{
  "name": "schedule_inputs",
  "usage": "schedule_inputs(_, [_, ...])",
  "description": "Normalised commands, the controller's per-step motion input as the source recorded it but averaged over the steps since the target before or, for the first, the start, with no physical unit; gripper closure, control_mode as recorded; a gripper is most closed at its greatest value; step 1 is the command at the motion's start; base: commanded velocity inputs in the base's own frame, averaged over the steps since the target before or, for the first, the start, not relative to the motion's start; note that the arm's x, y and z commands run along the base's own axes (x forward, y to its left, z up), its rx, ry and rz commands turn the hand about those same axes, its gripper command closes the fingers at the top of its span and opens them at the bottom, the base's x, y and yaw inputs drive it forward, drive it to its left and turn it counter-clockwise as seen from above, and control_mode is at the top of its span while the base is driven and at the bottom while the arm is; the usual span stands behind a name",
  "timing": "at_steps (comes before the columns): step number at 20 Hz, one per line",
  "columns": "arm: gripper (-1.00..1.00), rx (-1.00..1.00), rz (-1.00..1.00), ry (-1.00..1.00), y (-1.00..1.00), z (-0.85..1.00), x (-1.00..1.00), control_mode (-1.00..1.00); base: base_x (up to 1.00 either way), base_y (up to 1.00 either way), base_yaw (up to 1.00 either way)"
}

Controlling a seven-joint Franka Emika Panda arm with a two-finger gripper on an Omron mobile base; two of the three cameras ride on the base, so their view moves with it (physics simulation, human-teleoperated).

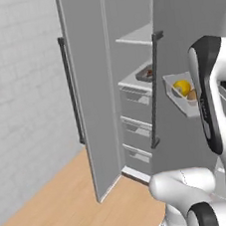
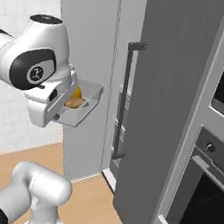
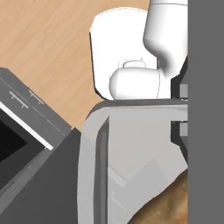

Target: Take the meat container that has the chicken drumstick and place it on the second highest rack of the freezer. Then take the vegetable container that has the sweet potato and lemon and place it on the highest rack of the freezer.

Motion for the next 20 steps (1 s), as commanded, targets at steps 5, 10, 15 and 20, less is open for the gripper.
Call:
schedule_inputs(5, [1.0, 0.0, 0.0, 0.0, 0.0, 0.0, 0.0, 1.0, 0.58, 0.48, -0.35])
schedule_inputs(10, [1.0, 0.0, 0.0, 0.0, 0.0, 0.0, 0.0, 1.0, 0.43, 0.42, -0.37])
schedule_inputs(15, [1.0, 0.0, 0.0, 0.0, 0.0, 0.0, 0.0, 1.0, 0.35, 0.52, -0.43])
schedule_inputs(20, [1.0, 0.0, 0.0, 0.0, 0.0, 0.0, 0.0, 1.0, 0.27, 0.57, -0.41])
